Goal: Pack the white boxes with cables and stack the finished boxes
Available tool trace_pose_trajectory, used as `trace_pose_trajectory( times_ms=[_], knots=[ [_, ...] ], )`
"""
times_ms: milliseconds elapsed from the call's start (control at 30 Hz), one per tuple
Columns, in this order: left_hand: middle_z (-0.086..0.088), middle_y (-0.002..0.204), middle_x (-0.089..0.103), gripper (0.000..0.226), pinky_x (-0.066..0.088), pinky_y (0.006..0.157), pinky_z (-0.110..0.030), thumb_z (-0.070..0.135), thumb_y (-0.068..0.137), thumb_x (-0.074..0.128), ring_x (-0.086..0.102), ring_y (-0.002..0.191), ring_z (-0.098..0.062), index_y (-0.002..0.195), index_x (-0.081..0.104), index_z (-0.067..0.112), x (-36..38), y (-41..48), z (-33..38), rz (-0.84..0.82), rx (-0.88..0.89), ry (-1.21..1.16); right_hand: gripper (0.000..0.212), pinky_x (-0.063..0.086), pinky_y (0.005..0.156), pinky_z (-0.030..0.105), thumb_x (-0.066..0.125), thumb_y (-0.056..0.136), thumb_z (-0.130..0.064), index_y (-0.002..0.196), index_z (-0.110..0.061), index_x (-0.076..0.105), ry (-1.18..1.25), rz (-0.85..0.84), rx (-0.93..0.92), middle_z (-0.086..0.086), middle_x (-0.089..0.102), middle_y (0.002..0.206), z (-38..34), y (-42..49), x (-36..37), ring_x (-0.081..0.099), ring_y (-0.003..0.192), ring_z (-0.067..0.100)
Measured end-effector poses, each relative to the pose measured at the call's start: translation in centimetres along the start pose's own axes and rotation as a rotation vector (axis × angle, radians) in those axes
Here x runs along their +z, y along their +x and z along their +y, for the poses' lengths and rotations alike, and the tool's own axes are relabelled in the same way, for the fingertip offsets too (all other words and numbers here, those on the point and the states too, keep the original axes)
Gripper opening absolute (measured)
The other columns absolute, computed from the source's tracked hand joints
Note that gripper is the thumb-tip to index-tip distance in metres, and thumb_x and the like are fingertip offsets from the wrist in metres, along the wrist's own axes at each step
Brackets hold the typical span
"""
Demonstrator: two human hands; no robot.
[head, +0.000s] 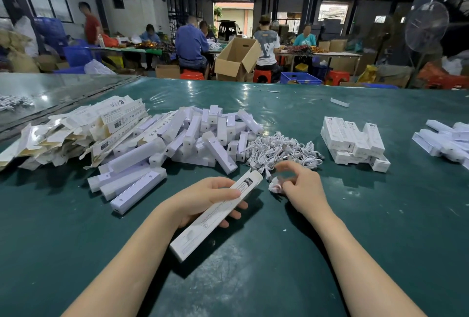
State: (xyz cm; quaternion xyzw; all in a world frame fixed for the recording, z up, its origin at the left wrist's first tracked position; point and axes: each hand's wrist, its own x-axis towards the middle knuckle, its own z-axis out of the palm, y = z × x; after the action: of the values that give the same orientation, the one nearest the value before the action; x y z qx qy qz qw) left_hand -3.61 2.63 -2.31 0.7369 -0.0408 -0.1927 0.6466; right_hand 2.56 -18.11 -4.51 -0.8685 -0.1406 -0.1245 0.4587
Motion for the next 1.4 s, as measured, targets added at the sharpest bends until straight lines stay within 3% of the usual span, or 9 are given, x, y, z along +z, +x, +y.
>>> trace_pose_trajectory(
  times_ms=[200,300,500,667,833,967,1033,1200,1400],
  knots=[
    [0.0,0.088,0.071,0.018,0.052,0.054,-0.023,0.017,0.092,0.052,0.068,0.073,-0.012,0.109,0.057,0.015,0.1,-0.1,0.2,-0.003,0.001,0.014,0.036,0.041,0.077,0.027,0.052,0.074,0.003,0.1,-0.013,0.07,-0.274,-0.113,-0.123,0.004,0.064,0.09,-0.2,-0.2,0.3,0.051,0.089,0.02],
    [-0.001,0.088,0.071,0.017,0.052,0.054,-0.023,0.016,0.093,0.052,0.068,0.072,-0.012,0.109,0.056,0.015,0.2,-0.1,0.1,0.001,0.0,0.015,0.027,0.037,0.081,0.029,0.056,0.08,-0.004,0.1,-0.014,0.071,-0.371,-0.114,-0.174,0.003,0.059,0.089,-0.2,-0.1,0.3,0.044,0.094,0.022],
    [-0.002,0.09,0.07,0.018,0.052,0.054,-0.024,0.017,0.092,0.053,0.067,0.071,-0.012,0.11,0.056,0.016,0.1,0.0,0.1,0.002,-0.001,0.01,0.003,0.032,0.066,0.026,0.065,0.083,-0.018,0.082,-0.018,0.067,-0.343,-0.162,-0.141,-0.007,0.037,0.08,-0.4,-0.1,0.5,0.045,0.073,0.014],
    [-0.005,0.091,0.07,0.021,0.051,0.053,-0.023,0.017,0.091,0.055,0.067,0.071,-0.013,0.112,0.058,0.017,0.2,0.0,0.1,0.001,0.001,0.006,0.03,0.027,0.057,0.026,0.065,0.078,-0.018,0.06,-0.03,0.045,-0.339,-0.256,-0.073,-0.01,0.048,0.073,-0.9,-0.1,0.4,0.044,0.065,0.006],
    [-0.002,0.09,0.071,0.021,0.051,0.054,-0.023,0.017,0.089,0.056,0.067,0.072,-0.012,0.11,0.06,0.02,0.1,-0.1,0.1,-0.013,0.01,0.02,0.027,0.035,0.037,0.02,0.054,0.078,0.002,0.064,-0.018,0.043,0.056,-0.101,0.13,0.002,0.054,0.058,-0.9,-0.1,0.4,0.047,0.041,0.009],
    [-0.001,0.09,0.072,0.024,0.051,0.054,-0.023,0.018,0.088,0.058,0.067,0.073,-0.012,0.112,0.059,0.021,0.0,-0.1,0.1,-0.028,0.006,0.034,0.029,0.044,0.036,0.019,0.051,0.083,0.013,0.067,-0.011,0.043,0.687,0.141,0.259,0.007,0.051,0.065,-1.4,0.1,-0.1,0.057,0.041,0.006],
    [0.0,0.09,0.072,0.024,0.051,0.054,-0.022,0.018,0.088,0.059,0.067,0.073,-0.011,0.112,0.059,0.021,0.0,-0.1,0.1,-0.032,0.004,0.035,0.031,0.049,0.041,0.019,0.054,0.084,0.012,0.067,-0.011,0.041,0.82,0.224,0.248,0.007,0.048,0.066,-1.7,0.0,0.0,0.058,0.044,0.004],
    [0.002,0.089,0.072,0.023,0.051,0.054,-0.022,0.02,0.088,0.06,0.067,0.074,-0.01,0.11,0.06,0.023,0.0,-0.1,0.0,-0.043,0.011,0.056,0.032,0.05,0.044,0.019,0.059,0.082,0.01,0.071,-0.012,0.039,0.755,0.168,0.188,0.007,0.046,0.066,-2.4,-0.6,1.8,0.057,0.044,0.004],
    [0.0,0.087,0.072,0.021,0.05,0.052,-0.023,0.017,0.088,0.059,0.066,0.071,-0.011,0.109,0.06,0.019,-0.1,0.1,0.0,0.021,0.06,0.027,0.023,0.047,0.043,0.019,0.061,0.082,0.005,0.076,-0.016,0.054,0.596,0.034,0.121,0.004,0.05,0.064,-2.7,-0.7,2.0,0.051,0.043,0.009]
  ],
)
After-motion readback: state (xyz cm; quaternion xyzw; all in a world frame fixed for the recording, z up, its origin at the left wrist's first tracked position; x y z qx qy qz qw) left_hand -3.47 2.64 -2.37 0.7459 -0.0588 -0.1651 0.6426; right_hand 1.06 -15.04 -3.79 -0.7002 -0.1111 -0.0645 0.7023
